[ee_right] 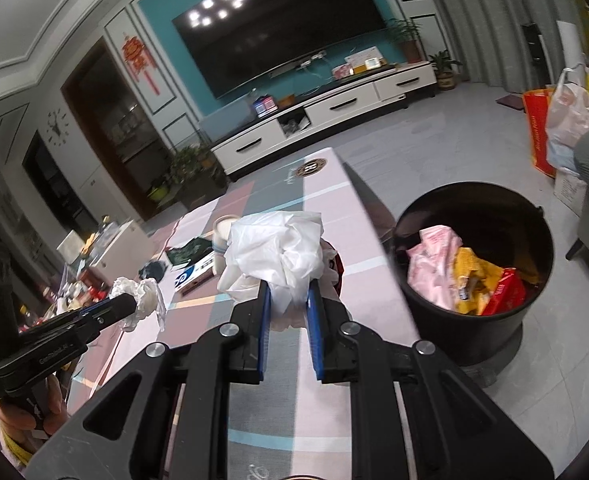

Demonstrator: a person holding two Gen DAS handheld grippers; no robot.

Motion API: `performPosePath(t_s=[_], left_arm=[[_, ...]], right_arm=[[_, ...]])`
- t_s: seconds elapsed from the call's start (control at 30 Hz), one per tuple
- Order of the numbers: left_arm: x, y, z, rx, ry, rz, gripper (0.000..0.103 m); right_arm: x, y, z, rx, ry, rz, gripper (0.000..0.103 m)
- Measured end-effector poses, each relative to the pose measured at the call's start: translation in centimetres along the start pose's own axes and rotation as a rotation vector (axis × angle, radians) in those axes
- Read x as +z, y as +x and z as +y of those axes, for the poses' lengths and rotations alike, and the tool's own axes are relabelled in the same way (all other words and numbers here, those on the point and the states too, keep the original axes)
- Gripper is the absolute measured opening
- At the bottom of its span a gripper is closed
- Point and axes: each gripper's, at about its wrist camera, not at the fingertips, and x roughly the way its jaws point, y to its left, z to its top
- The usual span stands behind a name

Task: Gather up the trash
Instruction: 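Carry the tissues and plastic bag over the black bin and open both tools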

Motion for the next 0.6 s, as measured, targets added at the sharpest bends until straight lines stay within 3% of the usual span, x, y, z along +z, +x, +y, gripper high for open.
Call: performPosePath(t_s=[0.6], left_arm=[[3.2, 5.1, -9.6, -0.075, 0.208, 0.017, 0.017]], right_arm=[[-0.4, -2.7, -7.6, -0.084, 0.142, -0.074, 0.018]])
